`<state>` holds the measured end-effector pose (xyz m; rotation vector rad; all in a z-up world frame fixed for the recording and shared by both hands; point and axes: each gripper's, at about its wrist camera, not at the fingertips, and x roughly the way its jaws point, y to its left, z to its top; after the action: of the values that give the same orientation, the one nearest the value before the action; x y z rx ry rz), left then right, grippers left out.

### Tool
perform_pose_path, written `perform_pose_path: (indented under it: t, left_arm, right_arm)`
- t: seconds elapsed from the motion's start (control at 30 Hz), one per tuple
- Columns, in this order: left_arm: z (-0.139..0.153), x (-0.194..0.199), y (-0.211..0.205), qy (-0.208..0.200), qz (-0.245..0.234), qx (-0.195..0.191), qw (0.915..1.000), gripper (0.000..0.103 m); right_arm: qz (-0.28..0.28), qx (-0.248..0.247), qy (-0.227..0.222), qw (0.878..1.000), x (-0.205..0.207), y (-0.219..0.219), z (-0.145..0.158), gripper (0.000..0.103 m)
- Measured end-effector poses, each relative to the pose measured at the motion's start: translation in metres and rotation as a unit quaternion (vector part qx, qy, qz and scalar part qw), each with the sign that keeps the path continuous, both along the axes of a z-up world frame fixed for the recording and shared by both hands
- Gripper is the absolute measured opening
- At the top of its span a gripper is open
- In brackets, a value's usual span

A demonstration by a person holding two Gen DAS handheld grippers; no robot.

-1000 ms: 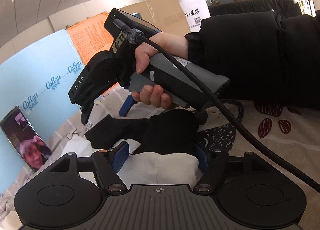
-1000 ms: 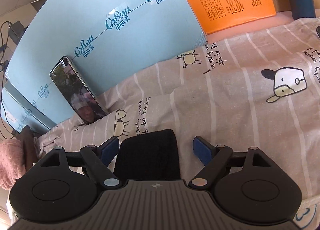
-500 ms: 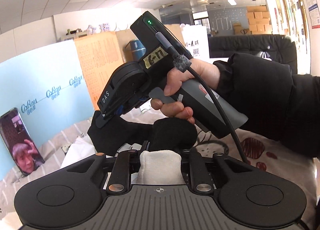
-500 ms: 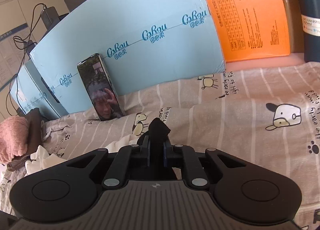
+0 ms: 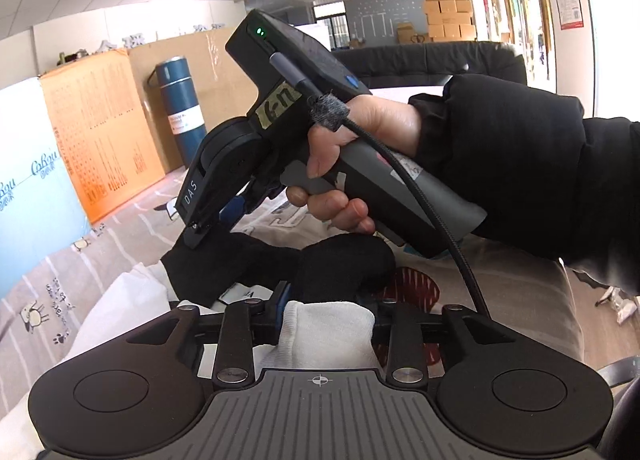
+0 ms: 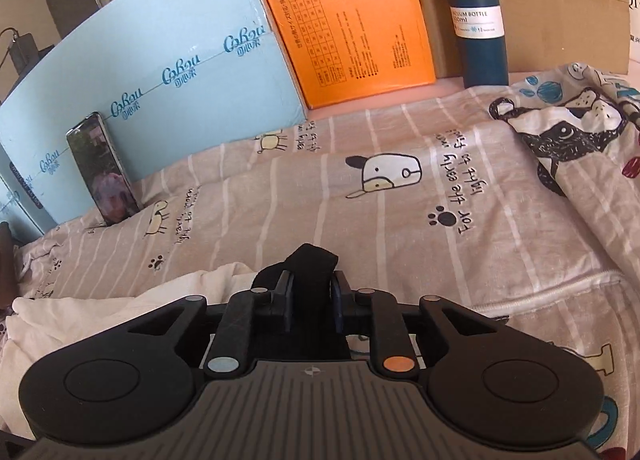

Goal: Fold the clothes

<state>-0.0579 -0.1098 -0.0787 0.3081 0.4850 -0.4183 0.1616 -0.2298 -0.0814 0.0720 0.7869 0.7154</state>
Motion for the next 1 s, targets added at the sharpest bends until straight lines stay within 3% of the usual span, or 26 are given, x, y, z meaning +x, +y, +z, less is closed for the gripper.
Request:
perform_pose_path:
  t: [0.03,0.1,0.13,0.27,0.37,0.43,0.5,0.57,0.67,0.83,0.9,1.0]
  left_arm:
    - [0.004,-0.007,0.003,-0.009,0.004,-0.002,1.0,0.045]
    - [0.012,-0.022,0.009,-0.029,0.016,-0.014,0.9994,0.069]
    - [0.016,-0.032,0.015,-0.039,0.022,-0.022,0.9988,0.072]
    - [0.022,-0.071,0.057,-0.059,0.067,-0.04,0.9952,0.073]
    - [0.023,-0.086,0.087,-0.056,0.114,-0.083,0.9884,0.073]
    - [0.026,-0.095,0.112,-0.045,0.142,-0.119,0.9817,0.073]
    - [0.027,-0.105,0.125,-0.061,0.176,-0.089,0.9784,0.073]
    - [0.022,-0.106,0.138,-0.072,0.23,-0.015,0.9704,0.073]
    - [0.008,-0.099,0.168,-0.049,0.305,0.08,0.9476,0.073]
    - [0.004,-0.094,0.206,-0.032,0.35,0.125,0.9278,0.072]
    - [0.001,-0.086,0.21,-0.033,0.346,0.148,0.9258,0.072]
    - [0.0,-0.07,0.208,-0.024,0.319,0.154,0.9349,0.073]
  right_arm:
    - [-0.008,-0.002,-0.005,1.0,-0.001,-0.001,-0.001,0.031]
    - [-0.028,-0.001,-0.021,0.999,-0.004,-0.004,0.002,0.042]
    - [-0.039,0.001,-0.031,0.999,-0.007,-0.006,0.007,0.045]
    - [-0.022,0.027,-0.092,0.995,-0.035,-0.014,0.035,0.051]
    - [0.046,0.048,-0.115,0.991,-0.063,-0.009,0.044,0.063]
    - [0.098,0.045,-0.122,0.987,-0.08,-0.001,0.045,0.065]
    - [0.15,0.042,-0.128,0.979,-0.098,0.008,0.045,0.068]
    - [0.201,0.038,-0.135,0.97,-0.115,0.017,0.046,0.073]
    - [0.265,-0.001,-0.137,0.955,-0.134,0.03,0.038,0.074]
    - [0.312,-0.056,-0.138,0.938,-0.152,0.048,0.026,0.075]
    - [0.316,-0.087,-0.15,0.933,-0.159,0.054,0.021,0.075]
    - [0.317,-0.126,-0.165,0.925,-0.163,0.062,0.013,0.075]
